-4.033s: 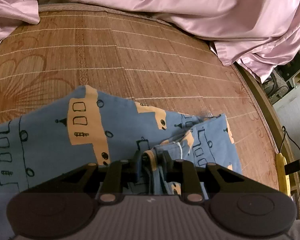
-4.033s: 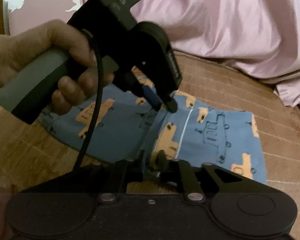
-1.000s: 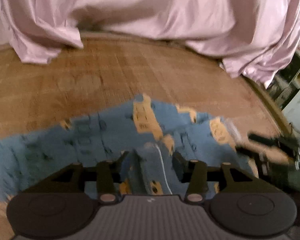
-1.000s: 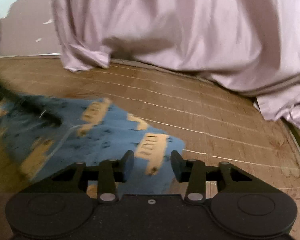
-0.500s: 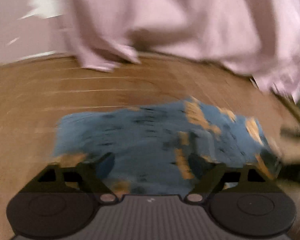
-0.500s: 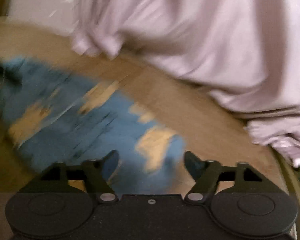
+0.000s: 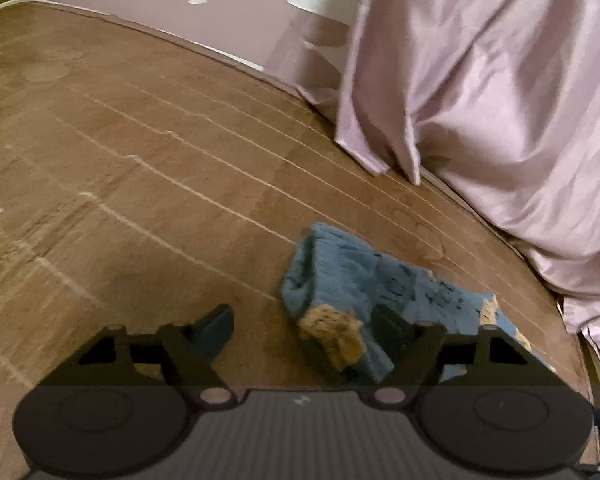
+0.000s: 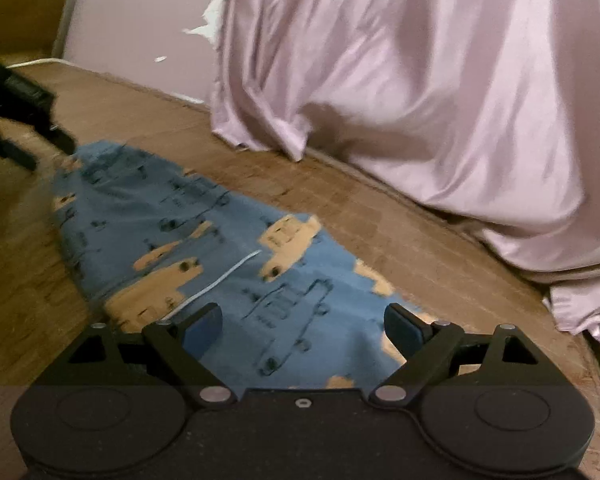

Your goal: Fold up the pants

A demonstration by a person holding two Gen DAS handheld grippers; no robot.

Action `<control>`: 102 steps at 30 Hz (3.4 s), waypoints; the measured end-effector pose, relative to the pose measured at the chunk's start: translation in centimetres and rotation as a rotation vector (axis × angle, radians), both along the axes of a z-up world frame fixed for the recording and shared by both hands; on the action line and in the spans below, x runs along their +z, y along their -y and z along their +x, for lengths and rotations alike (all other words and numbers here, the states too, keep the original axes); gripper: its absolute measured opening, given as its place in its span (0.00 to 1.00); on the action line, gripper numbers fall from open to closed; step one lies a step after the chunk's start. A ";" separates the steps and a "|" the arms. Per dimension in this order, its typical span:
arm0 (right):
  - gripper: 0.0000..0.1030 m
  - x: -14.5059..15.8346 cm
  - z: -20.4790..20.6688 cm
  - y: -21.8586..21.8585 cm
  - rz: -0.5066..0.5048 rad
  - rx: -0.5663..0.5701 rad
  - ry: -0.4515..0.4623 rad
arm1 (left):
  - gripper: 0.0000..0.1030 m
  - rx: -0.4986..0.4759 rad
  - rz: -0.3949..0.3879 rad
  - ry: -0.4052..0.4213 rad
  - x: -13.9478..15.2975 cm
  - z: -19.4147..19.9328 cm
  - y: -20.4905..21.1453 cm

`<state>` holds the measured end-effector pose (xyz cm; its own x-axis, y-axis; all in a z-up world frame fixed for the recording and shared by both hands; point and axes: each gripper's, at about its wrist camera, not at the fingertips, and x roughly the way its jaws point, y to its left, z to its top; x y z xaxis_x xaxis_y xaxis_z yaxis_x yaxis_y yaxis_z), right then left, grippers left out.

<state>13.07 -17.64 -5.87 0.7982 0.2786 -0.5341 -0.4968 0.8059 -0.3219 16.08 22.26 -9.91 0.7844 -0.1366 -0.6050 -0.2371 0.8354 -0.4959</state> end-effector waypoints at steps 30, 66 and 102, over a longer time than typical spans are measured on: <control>0.94 -1.8 0.6 0.5 0.068 -0.052 -0.081 | 0.19 0.066 -0.087 -0.076 0.4 1.7 -0.1; 0.90 2.9 6.2 16.7 0.432 -0.426 -0.221 | 0.57 -0.818 0.124 0.080 4.6 1.6 28.1; 0.73 2.0 7.6 14.8 0.322 -0.310 -0.367 | 0.30 -0.869 0.247 -0.018 4.2 -0.5 29.7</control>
